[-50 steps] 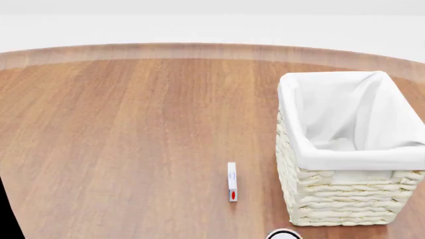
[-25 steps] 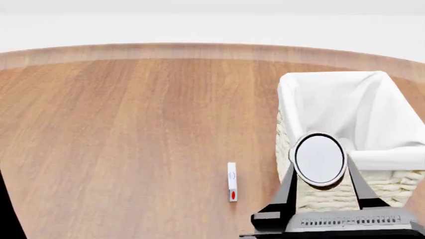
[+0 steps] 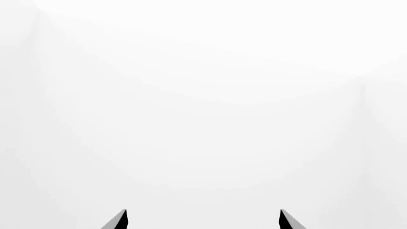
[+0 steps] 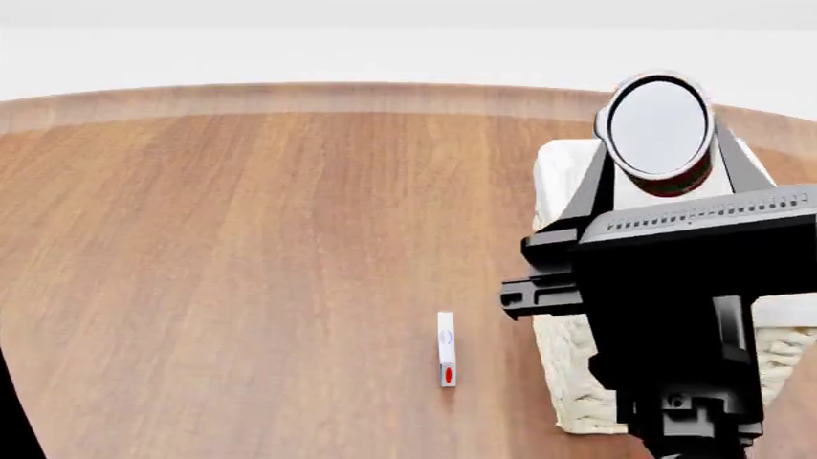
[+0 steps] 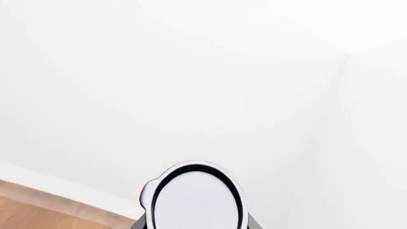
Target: Pick up the tomato sauce, and put it in the basket.
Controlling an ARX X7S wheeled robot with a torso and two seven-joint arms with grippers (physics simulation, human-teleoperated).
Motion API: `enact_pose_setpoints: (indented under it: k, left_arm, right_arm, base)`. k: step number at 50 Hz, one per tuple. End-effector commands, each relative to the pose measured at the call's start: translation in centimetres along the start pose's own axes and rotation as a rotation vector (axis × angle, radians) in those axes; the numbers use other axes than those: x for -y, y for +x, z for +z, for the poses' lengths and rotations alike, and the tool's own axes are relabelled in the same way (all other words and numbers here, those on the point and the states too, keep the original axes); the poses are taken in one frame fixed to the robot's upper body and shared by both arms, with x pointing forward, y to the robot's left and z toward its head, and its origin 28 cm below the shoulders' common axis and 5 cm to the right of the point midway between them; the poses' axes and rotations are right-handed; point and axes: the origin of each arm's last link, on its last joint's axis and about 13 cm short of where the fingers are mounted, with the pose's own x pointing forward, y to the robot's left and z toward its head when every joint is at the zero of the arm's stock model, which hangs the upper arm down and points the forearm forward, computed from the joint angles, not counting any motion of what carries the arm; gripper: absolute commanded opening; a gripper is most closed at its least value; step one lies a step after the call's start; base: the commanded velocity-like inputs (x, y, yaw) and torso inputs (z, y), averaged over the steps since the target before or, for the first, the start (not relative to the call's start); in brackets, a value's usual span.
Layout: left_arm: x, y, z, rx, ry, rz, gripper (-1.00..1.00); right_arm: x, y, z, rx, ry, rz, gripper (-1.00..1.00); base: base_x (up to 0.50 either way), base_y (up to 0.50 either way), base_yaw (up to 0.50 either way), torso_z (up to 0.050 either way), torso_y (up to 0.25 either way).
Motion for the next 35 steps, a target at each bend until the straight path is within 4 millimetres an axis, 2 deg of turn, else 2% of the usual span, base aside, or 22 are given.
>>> enact_pose_setpoints:
  k: [1, 7, 10, 12, 14, 19, 29, 30, 35]
  left_arm:
    - [-0.1, -0.1, 0.1, 0.002, 0.009, 0.004, 1.00]
    - [-0.2, -0.1, 0.2, 0.003, 0.010, 0.007, 1.00]
    - [-0.1, -0.3, 0.2, 0.001, 0.013, 0.001, 1.00]
    - [-0.1, -0.3, 0.2, 0.001, 0.013, 0.001, 1.00]
    - [0.0, -0.4, 0.4, 0.000, 0.009, -0.008, 1.00]
    - [-0.1, -0.4, 0.5, 0.002, 0.014, -0.006, 1.00]
    - [0.0, -0.6, 0.8, 0.004, 0.020, -0.012, 1.00]
    - [0.0, -0.6, 0.9, 0.004, 0.021, -0.012, 1.00]
    - [0.0, -0.8, 1.0, 0.004, 0.021, -0.013, 1.00]
  right_arm:
    - [2.4, 5.1, 2.1, 0.062, -0.046, -0.050, -1.00]
    - [3.2, 7.9, 2.0, 0.036, -0.030, -0.051, -1.00]
    - [3.6, 10.2, 1.3, 0.000, 0.026, -0.043, -1.00]
    - [3.6, 10.2, 1.3, 0.001, 0.026, -0.043, -1.00]
    - [4.1, 12.8, 0.5, -0.059, 0.095, -0.041, -1.00]
    - [4.9, 16.0, -0.7, -0.160, 0.174, -0.025, -1.00]
    - [5.3, 19.3, -2.7, -0.379, 0.278, 0.058, -1.00]
    - [5.4, 19.5, -2.7, -0.407, 0.320, 0.085, -1.00]
    - [6.3, 19.9, -1.9, -0.528, 0.296, 0.170, -1.00]
  base:
    - [0.00, 0.00, 0.00, 0.000, 0.000]
    - [0.00, 0.00, 0.00, 0.000, 0.000]
    - [0.00, 0.00, 0.00, 0.000, 0.000]
    - [0.00, 0.00, 0.00, 0.000, 0.000]
    - [0.00, 0.00, 0.00, 0.000, 0.000]
    - [0.00, 0.00, 0.00, 0.000, 0.000]
    - [0.00, 0.00, 0.00, 0.000, 0.001]
    - [0.00, 0.00, 0.00, 0.000, 0.000]
    - [0.00, 0.00, 0.00, 0.000, 0.000]
